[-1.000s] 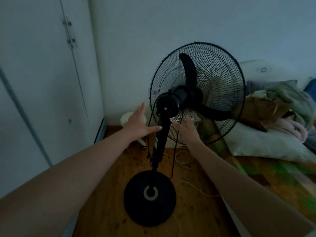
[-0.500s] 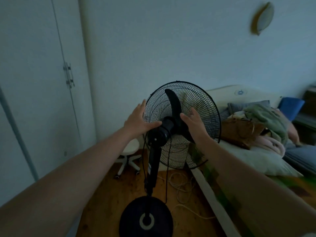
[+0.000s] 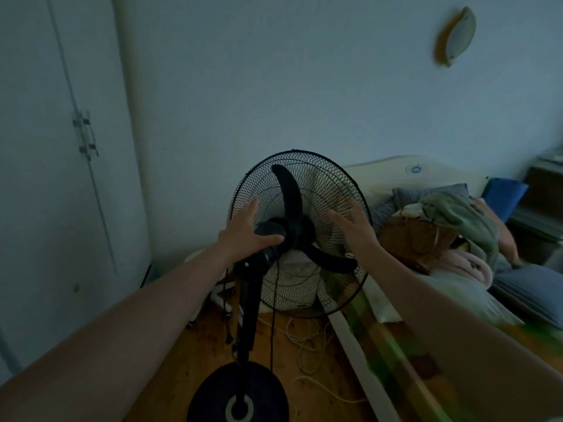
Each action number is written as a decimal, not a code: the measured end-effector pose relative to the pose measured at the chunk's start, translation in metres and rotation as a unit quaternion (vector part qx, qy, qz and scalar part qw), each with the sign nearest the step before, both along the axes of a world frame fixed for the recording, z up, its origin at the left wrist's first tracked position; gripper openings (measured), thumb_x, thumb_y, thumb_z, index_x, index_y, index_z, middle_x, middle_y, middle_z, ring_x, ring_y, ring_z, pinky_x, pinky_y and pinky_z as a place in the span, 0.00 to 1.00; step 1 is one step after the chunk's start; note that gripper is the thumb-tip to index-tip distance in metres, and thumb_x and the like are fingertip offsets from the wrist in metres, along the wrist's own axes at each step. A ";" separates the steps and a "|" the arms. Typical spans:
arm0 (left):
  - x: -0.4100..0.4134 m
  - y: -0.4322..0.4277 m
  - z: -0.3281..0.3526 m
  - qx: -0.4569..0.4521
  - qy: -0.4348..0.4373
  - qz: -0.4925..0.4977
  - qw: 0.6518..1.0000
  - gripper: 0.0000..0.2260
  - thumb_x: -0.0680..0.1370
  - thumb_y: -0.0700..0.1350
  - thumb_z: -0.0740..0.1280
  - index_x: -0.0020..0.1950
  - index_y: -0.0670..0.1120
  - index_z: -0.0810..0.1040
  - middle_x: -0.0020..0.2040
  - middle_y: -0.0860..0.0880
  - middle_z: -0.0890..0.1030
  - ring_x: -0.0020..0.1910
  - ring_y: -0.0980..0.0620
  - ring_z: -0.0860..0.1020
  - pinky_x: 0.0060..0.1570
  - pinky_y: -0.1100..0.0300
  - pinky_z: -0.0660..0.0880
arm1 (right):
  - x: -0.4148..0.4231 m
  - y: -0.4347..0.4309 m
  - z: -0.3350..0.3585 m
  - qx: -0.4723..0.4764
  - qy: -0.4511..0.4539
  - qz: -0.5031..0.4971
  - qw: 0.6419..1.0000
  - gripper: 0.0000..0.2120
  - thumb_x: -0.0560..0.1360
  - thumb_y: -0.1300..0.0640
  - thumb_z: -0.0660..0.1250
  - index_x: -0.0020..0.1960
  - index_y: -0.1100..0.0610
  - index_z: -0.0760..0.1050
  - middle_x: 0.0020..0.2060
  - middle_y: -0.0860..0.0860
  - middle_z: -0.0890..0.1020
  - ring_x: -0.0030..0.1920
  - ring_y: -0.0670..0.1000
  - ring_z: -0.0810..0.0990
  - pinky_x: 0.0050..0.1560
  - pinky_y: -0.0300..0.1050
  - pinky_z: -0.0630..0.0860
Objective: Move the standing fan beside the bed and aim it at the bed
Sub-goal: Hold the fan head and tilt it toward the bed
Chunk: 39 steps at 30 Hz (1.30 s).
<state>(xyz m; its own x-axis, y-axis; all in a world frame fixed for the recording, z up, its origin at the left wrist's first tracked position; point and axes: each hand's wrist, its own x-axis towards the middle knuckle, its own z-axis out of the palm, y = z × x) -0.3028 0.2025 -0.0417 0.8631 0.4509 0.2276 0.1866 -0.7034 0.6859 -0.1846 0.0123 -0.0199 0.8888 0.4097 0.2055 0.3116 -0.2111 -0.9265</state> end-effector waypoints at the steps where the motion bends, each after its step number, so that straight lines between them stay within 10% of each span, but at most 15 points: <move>1: 0.007 -0.002 -0.004 0.001 0.006 -0.001 1.000 0.49 0.66 0.62 0.70 0.75 0.52 0.42 0.78 0.49 0.48 0.76 0.49 0.49 0.73 0.43 0.53 | 0.009 -0.007 -0.001 -0.011 -0.004 -0.007 1.000 0.36 0.75 0.45 0.64 0.76 0.49 0.51 0.76 0.52 0.58 0.74 0.56 0.59 0.73 0.58 0.59; 26: 0.138 0.044 -0.065 0.097 0.082 -0.003 0.992 0.47 0.67 0.61 0.71 0.76 0.53 0.45 0.78 0.48 0.49 0.76 0.47 0.50 0.73 0.44 0.52 | 0.153 0.017 -0.053 -0.063 -0.004 -0.126 0.990 0.43 0.71 0.41 0.68 0.77 0.51 0.49 0.76 0.52 0.56 0.75 0.56 0.57 0.72 0.53 0.60; 39: 0.139 0.052 -0.092 0.315 0.242 0.048 0.917 0.42 0.69 0.59 0.67 0.76 0.54 0.46 0.78 0.46 0.50 0.75 0.46 0.53 0.71 0.44 0.52 | 0.163 0.033 -0.081 -0.189 -0.056 -0.173 0.965 0.43 0.71 0.40 0.67 0.77 0.49 0.47 0.77 0.51 0.47 0.77 0.55 0.49 0.73 0.63 0.53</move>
<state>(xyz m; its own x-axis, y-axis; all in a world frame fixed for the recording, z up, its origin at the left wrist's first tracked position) -0.1635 0.2547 -0.1339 0.8950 0.4407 0.0693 0.4434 -0.8958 -0.0292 -0.0219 0.0456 -0.1005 0.9666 0.1577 0.2018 0.2558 -0.6372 -0.7270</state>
